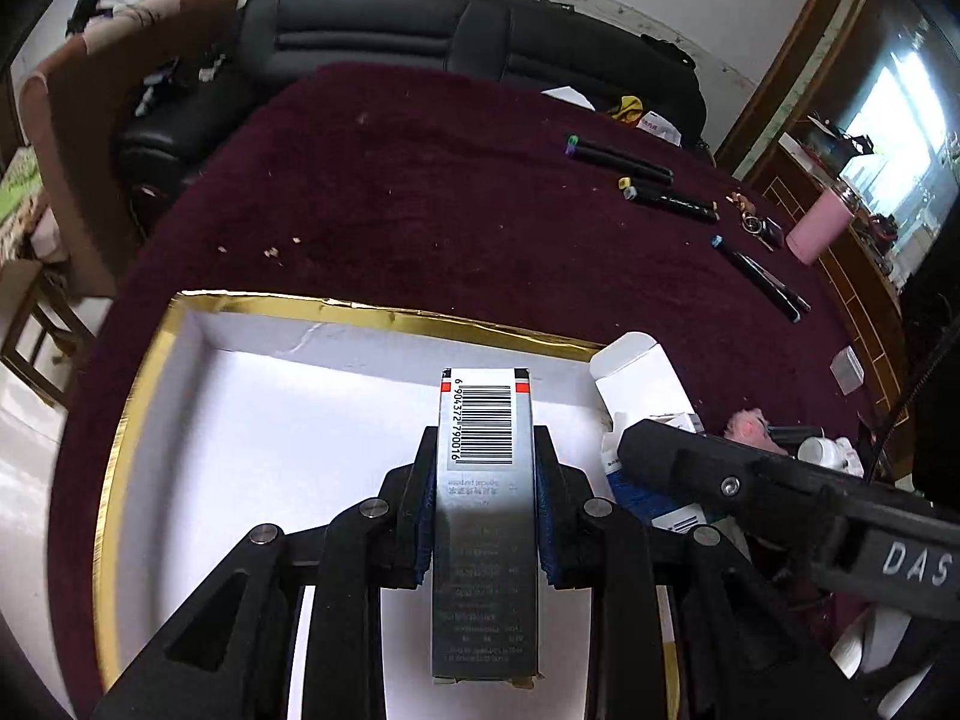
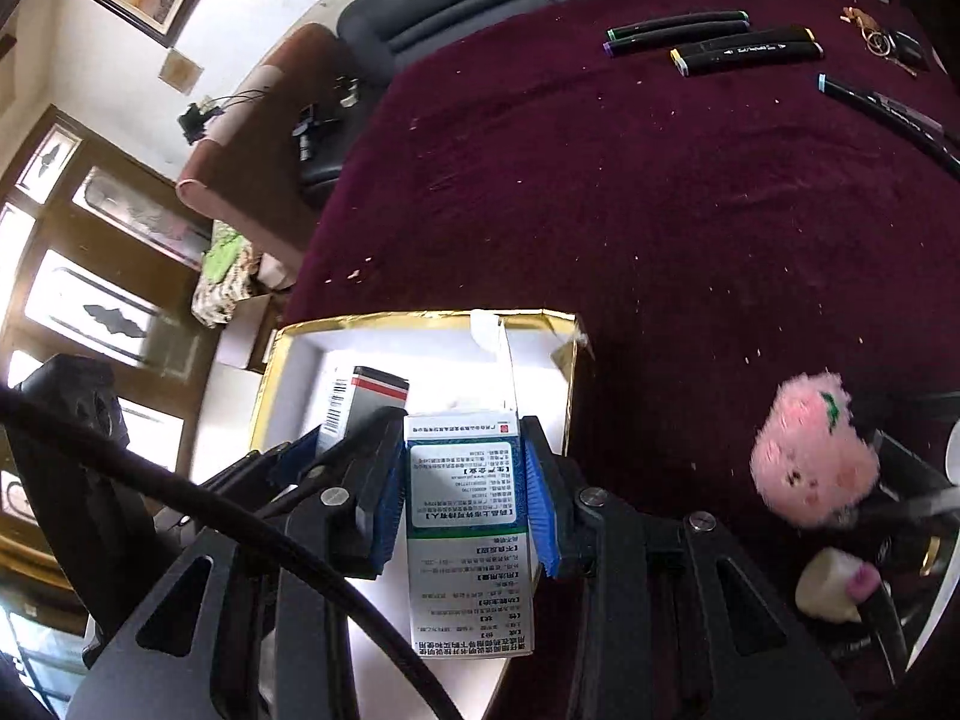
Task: Organize objects
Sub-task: 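Carry both boxes into the white gold-rimmed tray and open both tools, then move both tools back to the pile and grasp a black marker with left tool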
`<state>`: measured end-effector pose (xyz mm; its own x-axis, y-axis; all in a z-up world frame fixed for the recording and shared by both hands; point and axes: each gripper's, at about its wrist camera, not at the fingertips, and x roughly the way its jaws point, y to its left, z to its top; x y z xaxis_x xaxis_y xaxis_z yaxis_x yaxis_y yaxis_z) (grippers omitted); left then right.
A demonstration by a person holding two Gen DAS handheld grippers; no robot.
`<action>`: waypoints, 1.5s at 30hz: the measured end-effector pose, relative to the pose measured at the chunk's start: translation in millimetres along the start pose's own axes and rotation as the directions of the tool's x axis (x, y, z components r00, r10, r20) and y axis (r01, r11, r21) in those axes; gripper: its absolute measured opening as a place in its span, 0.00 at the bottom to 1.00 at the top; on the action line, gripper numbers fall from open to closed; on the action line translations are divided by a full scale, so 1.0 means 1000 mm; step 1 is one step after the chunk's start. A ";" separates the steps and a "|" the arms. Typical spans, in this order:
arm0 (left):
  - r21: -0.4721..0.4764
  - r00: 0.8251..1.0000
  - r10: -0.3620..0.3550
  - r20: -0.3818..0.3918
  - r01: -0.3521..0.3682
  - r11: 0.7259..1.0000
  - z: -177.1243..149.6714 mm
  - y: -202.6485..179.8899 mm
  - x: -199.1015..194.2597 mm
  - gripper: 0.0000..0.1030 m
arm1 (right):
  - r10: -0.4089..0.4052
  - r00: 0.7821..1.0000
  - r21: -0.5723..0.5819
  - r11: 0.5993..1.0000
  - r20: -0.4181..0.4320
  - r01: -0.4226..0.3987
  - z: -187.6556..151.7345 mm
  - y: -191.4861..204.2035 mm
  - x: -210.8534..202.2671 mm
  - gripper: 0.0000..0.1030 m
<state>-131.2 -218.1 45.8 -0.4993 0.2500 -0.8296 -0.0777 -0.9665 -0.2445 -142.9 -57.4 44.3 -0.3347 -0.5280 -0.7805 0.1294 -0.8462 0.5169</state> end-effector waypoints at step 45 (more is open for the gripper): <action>0.736 0.997 -0.012 -0.078 0.065 0.674 -0.161 -0.252 -0.005 0.58 | -0.150 0.942 0.062 0.988 0.300 0.138 -0.163 -0.188 -0.204 0.79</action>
<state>29.7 33.3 30.3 -0.4299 0.2653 -0.8630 -0.7198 -0.6778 0.1502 53.4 197.4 49.2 -0.6147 -0.3486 -0.7075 0.0236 -0.9048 0.4252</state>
